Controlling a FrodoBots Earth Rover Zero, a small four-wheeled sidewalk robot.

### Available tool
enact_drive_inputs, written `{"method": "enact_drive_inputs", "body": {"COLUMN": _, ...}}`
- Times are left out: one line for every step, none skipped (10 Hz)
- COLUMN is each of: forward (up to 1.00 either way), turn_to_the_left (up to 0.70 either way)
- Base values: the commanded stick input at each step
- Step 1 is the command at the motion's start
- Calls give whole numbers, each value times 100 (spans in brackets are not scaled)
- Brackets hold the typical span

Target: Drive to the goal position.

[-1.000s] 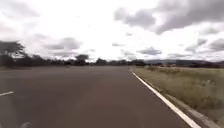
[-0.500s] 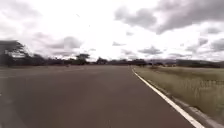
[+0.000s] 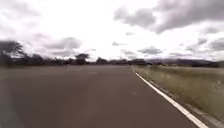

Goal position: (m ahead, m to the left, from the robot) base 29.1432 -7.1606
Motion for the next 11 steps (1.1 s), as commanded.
{"method": "enact_drive_inputs", "body": {"forward": 70, "turn_to_the_left": -14}}
{"method": "enact_drive_inputs", "body": {"forward": 70, "turn_to_the_left": -14}}
{"method": "enact_drive_inputs", "body": {"forward": 70, "turn_to_the_left": -14}}
{"method": "enact_drive_inputs", "body": {"forward": 70, "turn_to_the_left": -11}}
{"method": "enact_drive_inputs", "body": {"forward": 70, "turn_to_the_left": -8}}
{"method": "enact_drive_inputs", "body": {"forward": 70, "turn_to_the_left": -8}}
{"method": "enact_drive_inputs", "body": {"forward": 70, "turn_to_the_left": -7}}
{"method": "enact_drive_inputs", "body": {"forward": 70, "turn_to_the_left": -1}}
{"method": "enact_drive_inputs", "body": {"forward": 70, "turn_to_the_left": 0}}
{"method": "enact_drive_inputs", "body": {"forward": 70, "turn_to_the_left": 0}}
{"method": "enact_drive_inputs", "body": {"forward": 70, "turn_to_the_left": 0}}
